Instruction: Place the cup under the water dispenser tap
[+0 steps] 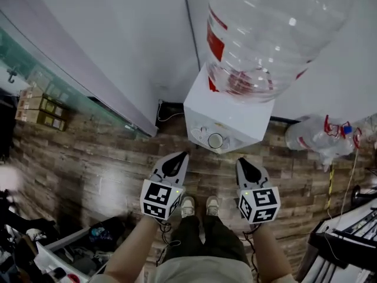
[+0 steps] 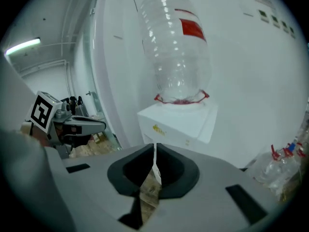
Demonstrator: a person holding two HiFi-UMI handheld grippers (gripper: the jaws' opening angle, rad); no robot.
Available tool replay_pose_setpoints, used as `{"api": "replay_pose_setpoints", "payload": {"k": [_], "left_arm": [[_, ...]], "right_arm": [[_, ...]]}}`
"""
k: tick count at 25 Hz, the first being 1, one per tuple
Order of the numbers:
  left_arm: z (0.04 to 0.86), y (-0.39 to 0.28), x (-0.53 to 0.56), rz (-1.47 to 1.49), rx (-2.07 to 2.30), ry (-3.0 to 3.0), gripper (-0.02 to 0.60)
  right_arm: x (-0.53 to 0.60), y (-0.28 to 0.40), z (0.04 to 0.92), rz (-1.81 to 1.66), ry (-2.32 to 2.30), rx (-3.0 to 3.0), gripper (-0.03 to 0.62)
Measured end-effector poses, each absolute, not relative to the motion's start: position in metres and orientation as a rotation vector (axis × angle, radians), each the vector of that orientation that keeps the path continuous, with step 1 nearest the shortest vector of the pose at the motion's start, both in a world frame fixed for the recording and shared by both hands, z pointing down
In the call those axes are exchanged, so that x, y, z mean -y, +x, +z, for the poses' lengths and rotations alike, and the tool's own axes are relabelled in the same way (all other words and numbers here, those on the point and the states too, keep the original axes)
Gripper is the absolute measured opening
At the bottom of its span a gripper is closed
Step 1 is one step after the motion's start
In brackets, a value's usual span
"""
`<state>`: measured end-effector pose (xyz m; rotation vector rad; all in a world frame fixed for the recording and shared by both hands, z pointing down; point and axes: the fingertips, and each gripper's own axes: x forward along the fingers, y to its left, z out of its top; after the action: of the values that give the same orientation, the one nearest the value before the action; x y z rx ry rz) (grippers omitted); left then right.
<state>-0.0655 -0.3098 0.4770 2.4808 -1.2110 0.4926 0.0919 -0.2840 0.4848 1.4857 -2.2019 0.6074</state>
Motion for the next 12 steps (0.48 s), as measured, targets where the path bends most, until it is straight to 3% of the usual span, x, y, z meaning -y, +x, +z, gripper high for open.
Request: {"api": "replay_pose_setpoints", "payload": {"k": [12], "left_arm": [[0.313,-0.068,0.275,0.379,1.267,2.578,0.006]], "right_arm": [[0.252,0.087,0.302,0.289,1.452,2.426,0.006]]}}
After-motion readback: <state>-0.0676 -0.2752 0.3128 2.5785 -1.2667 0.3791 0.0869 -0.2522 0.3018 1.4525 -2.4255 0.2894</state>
